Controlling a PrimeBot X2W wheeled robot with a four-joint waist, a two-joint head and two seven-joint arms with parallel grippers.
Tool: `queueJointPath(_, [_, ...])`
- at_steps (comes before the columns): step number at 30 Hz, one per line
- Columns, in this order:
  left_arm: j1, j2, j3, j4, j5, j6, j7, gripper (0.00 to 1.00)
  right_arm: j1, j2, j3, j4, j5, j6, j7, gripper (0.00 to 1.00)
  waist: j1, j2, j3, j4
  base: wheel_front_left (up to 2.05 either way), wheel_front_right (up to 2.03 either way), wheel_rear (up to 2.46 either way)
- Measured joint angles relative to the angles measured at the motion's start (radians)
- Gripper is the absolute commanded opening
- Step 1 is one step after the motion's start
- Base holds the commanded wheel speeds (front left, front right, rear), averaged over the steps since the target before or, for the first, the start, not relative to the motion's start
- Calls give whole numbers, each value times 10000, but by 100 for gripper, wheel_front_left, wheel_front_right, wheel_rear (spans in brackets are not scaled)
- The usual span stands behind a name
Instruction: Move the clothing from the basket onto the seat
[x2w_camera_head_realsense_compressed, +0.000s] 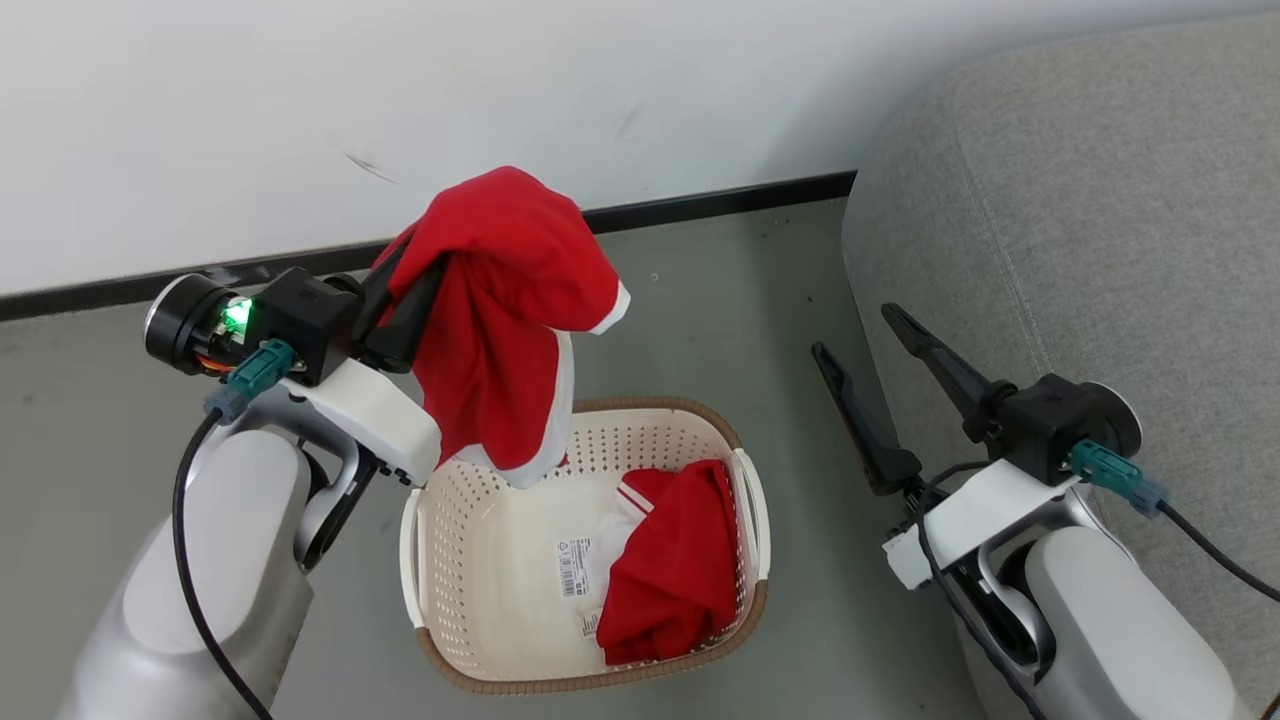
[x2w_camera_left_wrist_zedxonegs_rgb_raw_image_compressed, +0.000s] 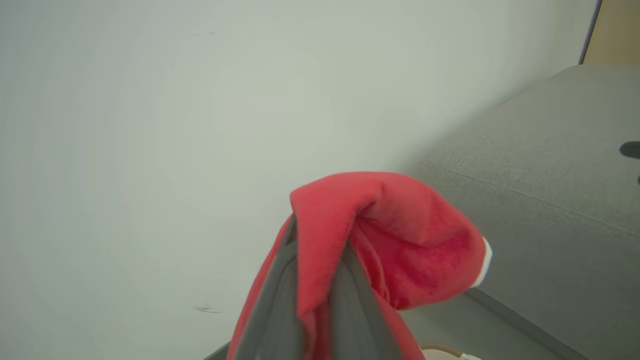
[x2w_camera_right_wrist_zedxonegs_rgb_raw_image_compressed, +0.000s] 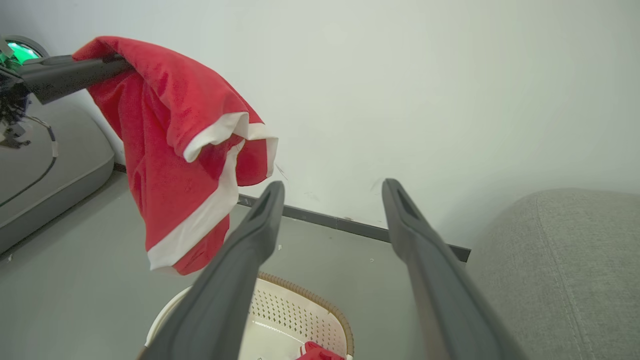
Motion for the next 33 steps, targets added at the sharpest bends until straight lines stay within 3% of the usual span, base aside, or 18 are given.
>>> queueJointPath(13, [582, 347, -895, -1185, -612, -40, 686, 0, 410, -802, 1308, 255, 763, 0, 0, 100, 0, 0, -1294, 373, 0, 0, 0])
queueJointPath(21, [580, 617, -1839, -2313, -1120, -42, 930, 0, 409, -982, 2556, 316, 2667, 0, 0, 100, 0, 0, -1946, 606, 0, 0, 0])
queueJointPath(33, [571, 913, -2592, -3505, -1833, -42, 1569, 0, 420, -1850, 4953, -184, 5655, -2, 2, 100, 0, 0, -2678, 971, 0, 0, 0])
